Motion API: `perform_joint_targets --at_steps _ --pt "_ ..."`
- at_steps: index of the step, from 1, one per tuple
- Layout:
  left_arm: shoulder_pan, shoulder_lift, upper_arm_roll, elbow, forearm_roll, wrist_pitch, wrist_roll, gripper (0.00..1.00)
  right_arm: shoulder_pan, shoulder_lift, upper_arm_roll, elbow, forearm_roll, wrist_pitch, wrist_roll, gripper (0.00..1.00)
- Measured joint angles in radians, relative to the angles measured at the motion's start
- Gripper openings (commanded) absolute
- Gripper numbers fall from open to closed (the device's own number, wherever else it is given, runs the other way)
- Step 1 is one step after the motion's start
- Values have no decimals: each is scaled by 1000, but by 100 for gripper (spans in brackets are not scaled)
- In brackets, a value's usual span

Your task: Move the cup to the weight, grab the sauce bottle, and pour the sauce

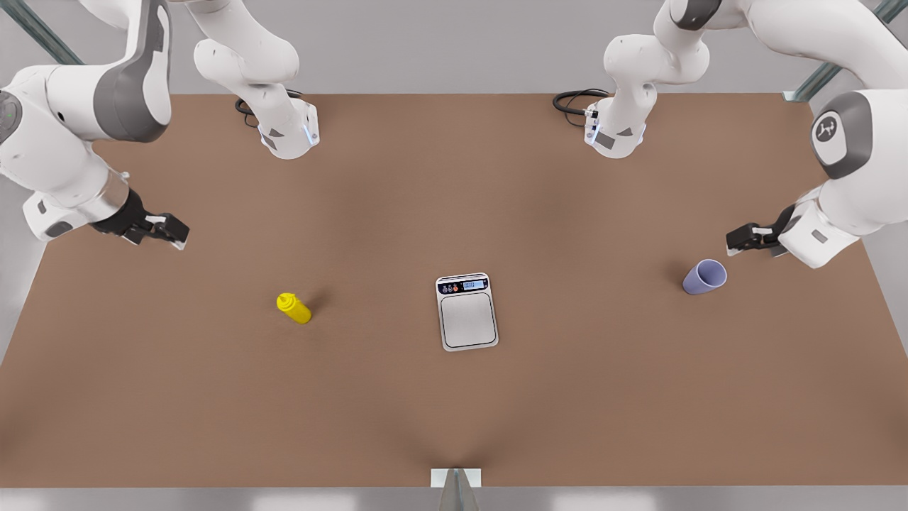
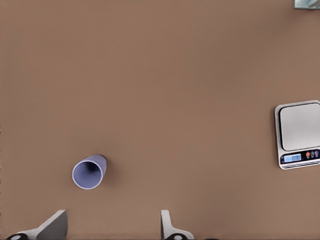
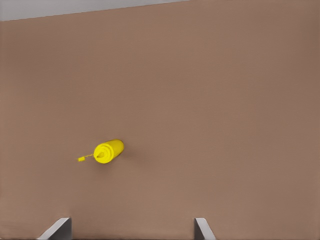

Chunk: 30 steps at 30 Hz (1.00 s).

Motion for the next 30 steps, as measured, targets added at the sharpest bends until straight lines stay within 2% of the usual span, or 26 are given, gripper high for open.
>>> perform_joint_targets --at_steps 1,3,5,7,10,15,17,18,19,22,26,27,28,29,30 --pt "0 -3 1 -21 3 0 -5 100 -4 0 0 0 0 -1 -4 100" --pt "22 -25 54 -207 21 43 -9 100 -20 0 0 0 0 -2 -4 100" --pt "54 -40 69 -412 44 251 -1 100 -32 0 0 0 0 -3 -4 100" --pt "136 -38 88 -546 39 433 55 100 -30 2 0 3 0 -4 -4 100" --pt "175 -9 108 -719 8 692 201 100 -10 3 -1 5 0 -5 -4 100" --pt "183 21 108 -793 -55 741 249 100 -21 4 -3 8 3 -29 10 100" --pt "186 59 110 -801 -67 796 253 100 -52 55 -56 51 295 -137 252 100" --pt "199 77 110 -802 -70 806 253 100 -154 51 -13 57 154 -126 139 100" --pt "198 87 110 -803 -73 811 253 100 -169 36 19 46 91 -81 10 100" --pt "199 105 110 -837 -78 856 256 100 -4 34 25 46 76 -80 -21 100" --pt "213 140 110 -836 -81 899 266 100 -131 39 22 49 78 -80 -24 100" --pt "217 146 110 -836 -81 906 266 97 -108 39 23 49 78 -80 -24 100" --pt "217 147 110 -836 -82 905 264 65 -73 39 23 49 80 -81 -24 100" --pt "217 146 110 -836 -82 902 258 45 -52 40 23 50 80 -81 -24 100" --pt "217 146 110 -836 -82 897 257 37 -56 40 23 51 80 -81 -24 100"
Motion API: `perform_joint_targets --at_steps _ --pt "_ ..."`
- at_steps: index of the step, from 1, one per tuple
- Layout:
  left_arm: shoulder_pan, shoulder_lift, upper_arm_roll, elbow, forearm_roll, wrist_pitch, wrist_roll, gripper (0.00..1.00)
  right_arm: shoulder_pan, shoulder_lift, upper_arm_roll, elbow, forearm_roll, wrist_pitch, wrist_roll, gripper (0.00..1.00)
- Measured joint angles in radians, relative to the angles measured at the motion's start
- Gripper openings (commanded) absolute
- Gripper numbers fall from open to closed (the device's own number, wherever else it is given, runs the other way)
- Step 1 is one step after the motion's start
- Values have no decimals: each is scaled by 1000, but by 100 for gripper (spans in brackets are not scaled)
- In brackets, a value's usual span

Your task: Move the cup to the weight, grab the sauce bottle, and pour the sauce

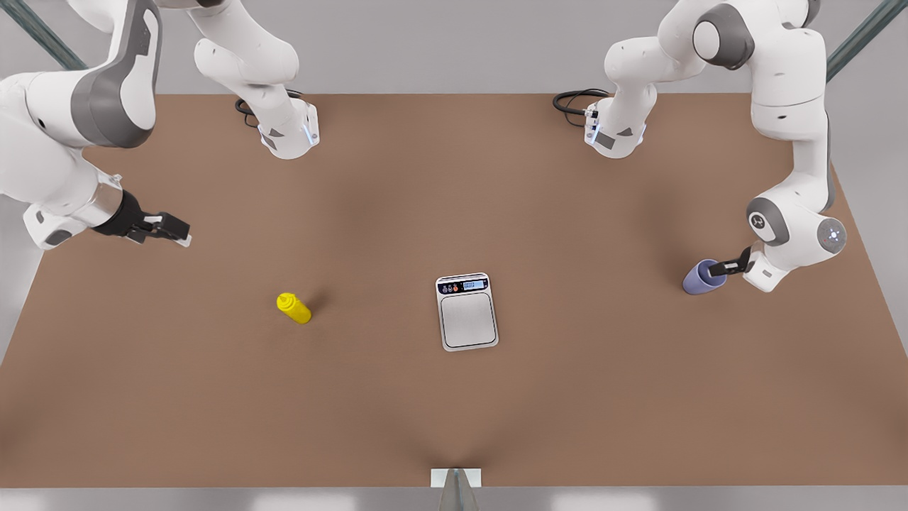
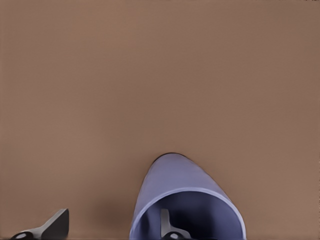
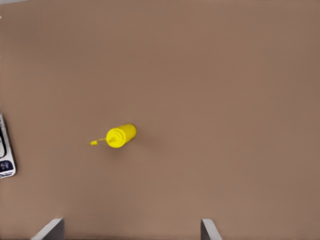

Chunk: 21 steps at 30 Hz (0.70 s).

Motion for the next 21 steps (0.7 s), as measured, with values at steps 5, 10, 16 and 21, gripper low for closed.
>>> perform_joint_targets --at_steps 5,10,16,21 --pt "0 -1 0 0 -32 -16 -2 26 -23 2 0 2 2 -1 0 100" --pt "0 -3 -2 0 -41 -51 -7 21 -35 2 -2 2 2 -2 2 100" --pt "-40 -37 -3 48 -38 -133 -56 21 -32 2 -2 2 2 -2 2 100" --pt "-324 -76 -4 195 -5 -269 -411 21 -34 12 -7 4 37 0 18 100"
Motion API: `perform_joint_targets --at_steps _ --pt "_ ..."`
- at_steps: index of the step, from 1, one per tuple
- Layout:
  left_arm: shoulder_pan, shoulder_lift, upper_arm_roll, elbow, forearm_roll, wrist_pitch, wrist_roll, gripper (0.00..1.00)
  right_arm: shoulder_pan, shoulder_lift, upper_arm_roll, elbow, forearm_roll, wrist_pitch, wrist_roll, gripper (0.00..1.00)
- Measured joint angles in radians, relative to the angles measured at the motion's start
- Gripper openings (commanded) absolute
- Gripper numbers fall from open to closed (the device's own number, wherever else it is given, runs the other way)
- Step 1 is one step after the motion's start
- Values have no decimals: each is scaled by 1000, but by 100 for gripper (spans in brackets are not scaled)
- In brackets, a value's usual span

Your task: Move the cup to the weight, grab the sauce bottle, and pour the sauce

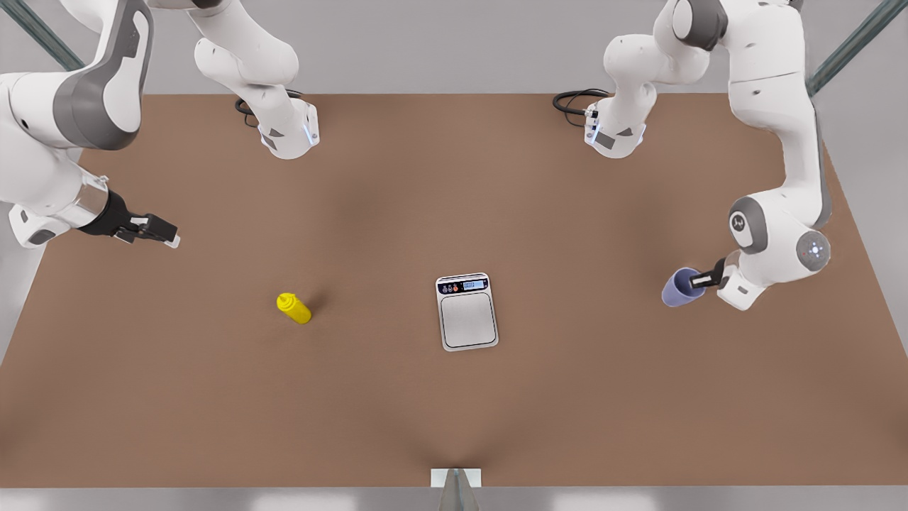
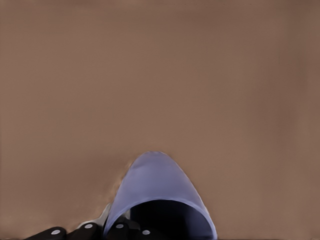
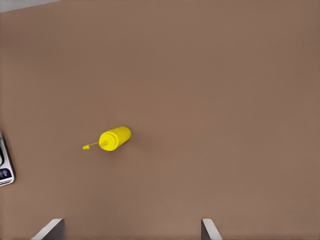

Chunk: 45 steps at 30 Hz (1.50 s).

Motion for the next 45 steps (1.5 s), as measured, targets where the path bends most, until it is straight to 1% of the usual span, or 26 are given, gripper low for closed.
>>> perform_joint_targets --at_steps 2,3,5,6,7,8,9,10,13,14,15,16,17,19,20,23,26,30,31,33,34,35,38,39,40,45 --pt "-78 13 -24 60 6 -31 -178 21 -31 122 -2 87 14 -3 -16 100" --pt "-78 25 -80 103 6 -43 -279 21 -58 142 -2 109 38 6 -6 100" --pt "-84 56 -188 170 4 -54 -464 21 -127 268 -22 210 130 2 -3 100" --pt "-115 87 -200 219 1 -56 -538 21 -158 277 -26 214 246 -2 4 100" --pt "-149 103 -201 248 -1 -61 -567 21 -166 278 -65 195 335 -4 151 100" --pt "-175 122 -201 299 -4 -81 -607 21 -165 286 -71 185 351 -7 386 100" --pt "-208 169 -201 388 -10 -122 -684 21 -173 298 -81 165 461 -24 551 100" --pt "-244 199 -201 426 -20 -132 -727 21 -215 309 -94 135 564 -25 686 100" --pt "-324 311 -200 555 -61 -130 -834 21 -237 345 -96 107 666 -12 793 100" --pt "-333 342 -200 599 -73 -129 -864 21 -247 382 -96 88 740 -11 795 100" --pt "-346 391 -200 663 -84 -129 -922 21 -304 430 -95 6 892 -9 786 100" --pt "-369 405 -198 670 -98 -120 -955 21 -294 445 -83 -6 908 -4 794 100" --pt "-387 410 -198 671 -109 -119 -969 21 -295 466 -43 -12 911 25 785 100" --pt "-418 433 -198 670 -135 -119 -975 21 -326 483 93 -90 914 98 765 100" --pt "-432 446 -198 671 -148 -116 -977 21 -339 485 133 -142 920 118 705 100" --pt "-456 480 -197 671 -171 -75 -980 21 -403 497 207 -301 1006 107 503 100" --pt "-456 501 -198 671 -182 -30 -980 21 -407 532 211 -328 1090 130 392 100" --pt "-457 520 -198 669 -190 20 -972 22 -410 576 213 -329 1092 160 319 100" --pt "-456 526 -198 669 -192 31 -968 26 -410 586 213 -332 1090 161 261 100" --pt "-456 529 -198 669 -202 36 -965 41 -412 596 213 -335 1087 161 231 100" --pt "-456 529 -198 669 -210 39 -963 55 -414 600 214 -349 1086 161 198 100" --pt "-454 529 -198 669 -215 45 -963 62 -425 600 214 -375 1086 152 165 100" --pt "-450 530 -197 669 -224 49 -963 74 -448 601 215 -421 1091 141 197 100" --pt "-445 529 -198 669 -226 48 -963 91 -450 602 216 -422 1093 141 247 100" --pt "-443 526 -198 669 -227 47 -963 100 -460 602 216 -412 1096 144 304 100" --pt "-443 476 -197 660 -234 27 -976 100 -459 655 224 -403 1108 207 394 100"
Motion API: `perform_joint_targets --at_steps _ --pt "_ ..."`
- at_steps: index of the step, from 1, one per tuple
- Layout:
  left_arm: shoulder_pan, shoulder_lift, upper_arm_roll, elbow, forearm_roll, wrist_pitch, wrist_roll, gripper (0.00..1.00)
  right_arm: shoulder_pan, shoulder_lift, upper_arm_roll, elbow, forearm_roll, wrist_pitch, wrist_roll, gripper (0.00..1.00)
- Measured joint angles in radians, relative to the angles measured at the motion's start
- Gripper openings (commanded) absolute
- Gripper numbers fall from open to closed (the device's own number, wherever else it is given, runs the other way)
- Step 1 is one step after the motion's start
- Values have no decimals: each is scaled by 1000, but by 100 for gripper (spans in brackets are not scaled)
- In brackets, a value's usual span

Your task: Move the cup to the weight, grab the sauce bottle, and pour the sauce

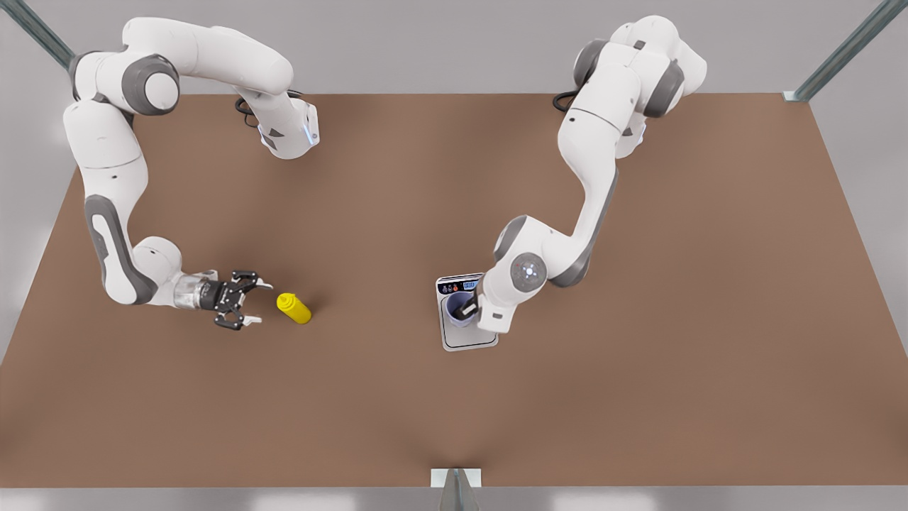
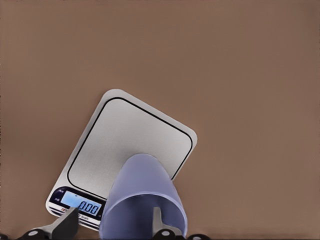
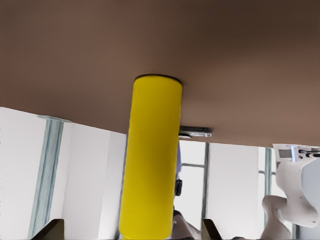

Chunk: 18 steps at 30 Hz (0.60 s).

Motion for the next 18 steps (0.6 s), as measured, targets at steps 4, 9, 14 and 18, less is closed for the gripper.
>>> perform_joint_targets --at_steps 4,9,14,18 --pt "8 -170 119 13 22 -394 134 100 -2 10 28 -7 20 40 -6 100" --pt "91 -391 418 7 179 -768 1129 100 -2 25 50 -10 21 55 -14 100" --pt "374 -593 47 -93 370 -772 1115 100 1 45 50 -9 21 77 -29 100" --pt "362 -596 37 -86 375 -790 1117 100 5 44 85 -13 21 100 -30 100"
